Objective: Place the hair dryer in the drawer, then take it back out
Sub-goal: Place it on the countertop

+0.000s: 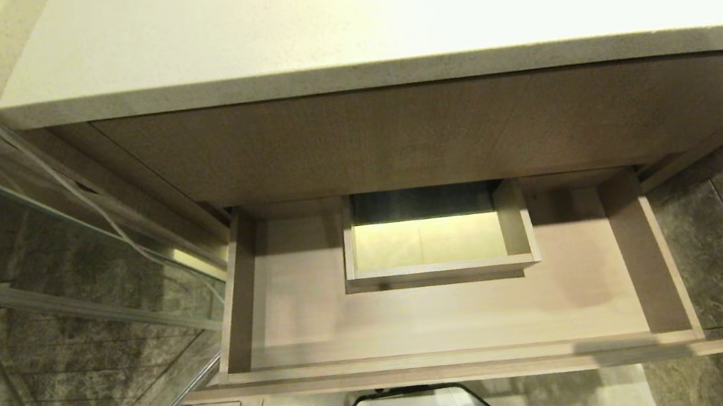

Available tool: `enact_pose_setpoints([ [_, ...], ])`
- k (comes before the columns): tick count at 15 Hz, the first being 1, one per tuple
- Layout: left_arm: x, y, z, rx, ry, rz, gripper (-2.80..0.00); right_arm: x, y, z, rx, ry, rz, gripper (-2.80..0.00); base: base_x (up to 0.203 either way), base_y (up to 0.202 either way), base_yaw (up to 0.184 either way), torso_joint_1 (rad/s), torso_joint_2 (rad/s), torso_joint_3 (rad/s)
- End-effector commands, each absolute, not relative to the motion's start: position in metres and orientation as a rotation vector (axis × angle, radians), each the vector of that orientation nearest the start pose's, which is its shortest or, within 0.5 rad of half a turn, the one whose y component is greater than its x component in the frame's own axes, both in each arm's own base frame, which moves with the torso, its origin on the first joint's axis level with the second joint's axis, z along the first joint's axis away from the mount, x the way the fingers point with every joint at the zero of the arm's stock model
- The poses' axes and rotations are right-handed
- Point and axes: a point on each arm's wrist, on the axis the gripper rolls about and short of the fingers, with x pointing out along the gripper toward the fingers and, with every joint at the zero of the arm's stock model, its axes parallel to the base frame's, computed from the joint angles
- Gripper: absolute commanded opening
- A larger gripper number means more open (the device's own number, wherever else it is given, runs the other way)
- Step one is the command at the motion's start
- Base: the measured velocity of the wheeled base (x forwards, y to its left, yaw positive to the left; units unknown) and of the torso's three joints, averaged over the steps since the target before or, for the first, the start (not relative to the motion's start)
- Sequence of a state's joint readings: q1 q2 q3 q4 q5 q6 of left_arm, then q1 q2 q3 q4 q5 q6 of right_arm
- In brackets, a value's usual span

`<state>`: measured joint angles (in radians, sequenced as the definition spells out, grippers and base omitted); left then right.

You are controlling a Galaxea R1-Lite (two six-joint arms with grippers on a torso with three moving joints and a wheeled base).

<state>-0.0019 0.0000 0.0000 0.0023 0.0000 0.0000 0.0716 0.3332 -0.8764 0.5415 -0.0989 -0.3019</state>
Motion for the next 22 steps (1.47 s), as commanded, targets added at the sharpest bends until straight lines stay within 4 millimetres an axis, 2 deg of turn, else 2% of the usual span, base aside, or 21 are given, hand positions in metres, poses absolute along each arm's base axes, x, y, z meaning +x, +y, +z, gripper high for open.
enact_pose_setpoints([
  [1,-0.0227,0.0,0.0747,0.0,0.005,-0.002,-2.8,-0.0712,-0.0074,0.2521,-0.304,0.003,-0.028,-2.8,0.0,0.0,0.0,0.334,-0.61,-0.274],
  [9,-0.0227,0.0,0.0747,0.0,0.005,-0.002,-2.8,-0.0722,-0.0075,0.2492,-0.303,0.001,-0.029,-2.8,0.0,0.0,0.0,0.24,-0.44,-0.201],
  [17,-0.0227,0.0,0.0747,0.0,0.005,-0.002,-2.8,-0.0718,-0.0075,0.248,-0.304,0.006,-0.029,-2.8,0.0,0.0,0.0,0.007,-0.01,-0.008],
  [22,-0.0227,0.0,0.0747,0.0,0.005,-0.002,-2.8,-0.0725,-0.0076,0.245,-0.303,0.013,-0.024,-2.8,0.0,0.007,-0.149,0.005,0.0,0.001],
])
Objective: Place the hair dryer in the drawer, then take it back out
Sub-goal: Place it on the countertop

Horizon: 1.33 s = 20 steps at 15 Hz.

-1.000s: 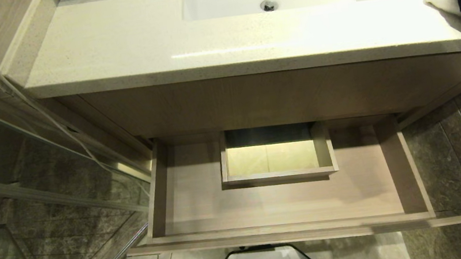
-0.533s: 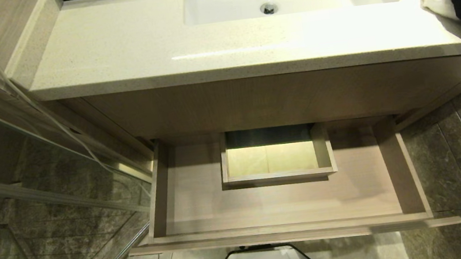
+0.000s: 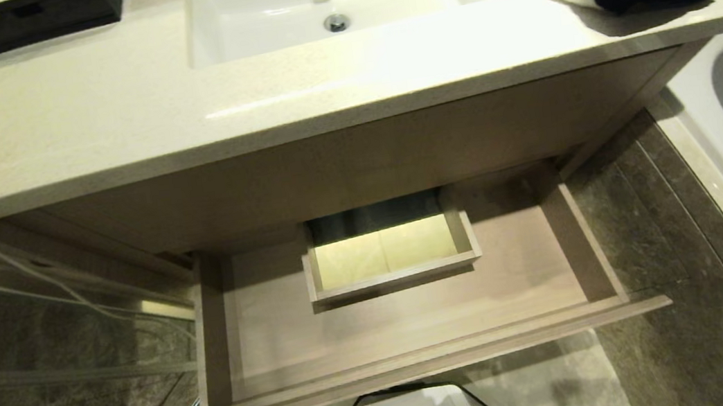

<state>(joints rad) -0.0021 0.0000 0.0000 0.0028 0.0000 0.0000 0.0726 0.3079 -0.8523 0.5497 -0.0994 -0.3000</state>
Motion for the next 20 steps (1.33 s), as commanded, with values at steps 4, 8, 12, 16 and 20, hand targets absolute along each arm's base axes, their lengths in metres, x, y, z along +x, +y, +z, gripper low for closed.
enact_pose_setpoints([
  [4,-0.0227,0.0,0.0747,0.0,0.005,-0.002,-2.8,-0.0737,-0.0078,0.2416,-0.305,0.018,-0.028,-2.8,-0.001,0.007,-0.152,0.004,0.0,0.0],
  [8,-0.0227,0.0,0.0747,0.0,0.005,-0.002,-2.8,-0.0749,-0.0079,0.2401,-0.306,0.016,-0.03,-2.8,0.001,0.002,-0.02,0.002,0.0,0.001],
  [12,-0.0227,0.0,0.0747,0.0,0.005,-0.002,-2.8,-0.0746,-0.0085,0.2407,-0.304,0.018,-0.056,-2.8,0.0,0.0,0.0,0.0,0.0,0.0],
  [16,-0.0227,0.0,0.0747,0.0,0.005,-0.002,-2.8,-0.073,-0.0101,0.239,-0.305,0.043,-0.131,-2.8,0.0,0.002,0.024,0.001,0.0,0.001],
  [20,-0.0227,0.0,0.0747,0.0,0.005,-0.002,-2.8,-0.0728,-0.01,0.2386,-0.304,0.044,-0.13,-2.8,0.0,-0.007,0.174,0.0,0.0,0.002],
])
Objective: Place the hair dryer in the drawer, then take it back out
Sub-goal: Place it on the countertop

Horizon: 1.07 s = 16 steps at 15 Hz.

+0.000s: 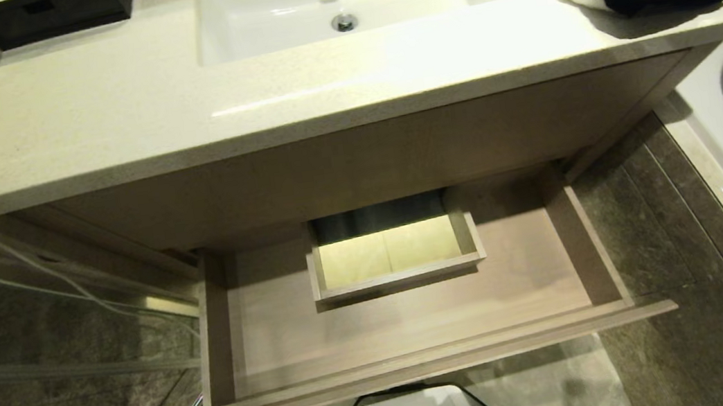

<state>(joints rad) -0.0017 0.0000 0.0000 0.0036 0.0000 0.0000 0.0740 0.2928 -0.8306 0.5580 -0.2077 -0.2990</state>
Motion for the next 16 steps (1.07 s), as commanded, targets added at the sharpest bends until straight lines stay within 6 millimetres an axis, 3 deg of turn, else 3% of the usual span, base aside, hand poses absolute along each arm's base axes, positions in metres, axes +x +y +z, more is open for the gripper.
enact_pose_setpoints([
  [1,-0.0227,0.0,0.0747,0.0,0.005,-0.002,-2.8,-0.0724,-0.01,0.2369,-0.303,0.047,-0.13,-2.8,-0.001,-0.008,0.167,0.002,0.01,-0.002],
  [16,-0.0228,0.0001,0.0752,0.0,0.003,0.0,-2.8,-0.0724,-0.0101,0.2324,-0.301,0.054,-0.127,-2.8,0.0,-0.011,0.168,0.003,0.0,0.001],
])
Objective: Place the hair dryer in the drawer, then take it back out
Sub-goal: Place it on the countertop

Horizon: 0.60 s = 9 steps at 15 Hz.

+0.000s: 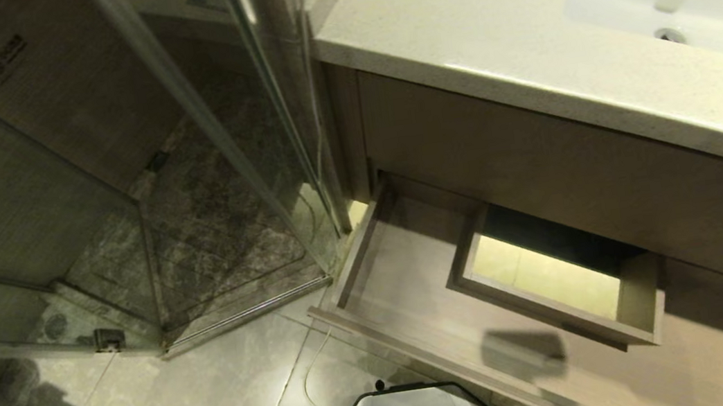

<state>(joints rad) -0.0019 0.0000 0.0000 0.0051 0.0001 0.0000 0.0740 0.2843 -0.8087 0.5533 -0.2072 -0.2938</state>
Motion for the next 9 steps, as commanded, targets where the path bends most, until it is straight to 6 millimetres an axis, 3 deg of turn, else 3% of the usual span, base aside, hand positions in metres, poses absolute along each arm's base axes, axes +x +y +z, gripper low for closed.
enact_pose_setpoints([
  [1,-0.0228,0.0001,0.0752,0.0,0.003,0.0,-2.8,-0.0724,-0.0101,0.2323,-0.301,0.054,-0.127,-2.8,-0.002,-0.007,0.123,0.003,0.0,0.006],
  [9,-0.0227,0.0,0.0747,0.0,0.005,-0.002,-2.8,-0.0691,-0.0102,0.23,-0.363,0.084,-0.131,-2.8,0.0,0.0,0.011,0.019,0.01,0.032],
])
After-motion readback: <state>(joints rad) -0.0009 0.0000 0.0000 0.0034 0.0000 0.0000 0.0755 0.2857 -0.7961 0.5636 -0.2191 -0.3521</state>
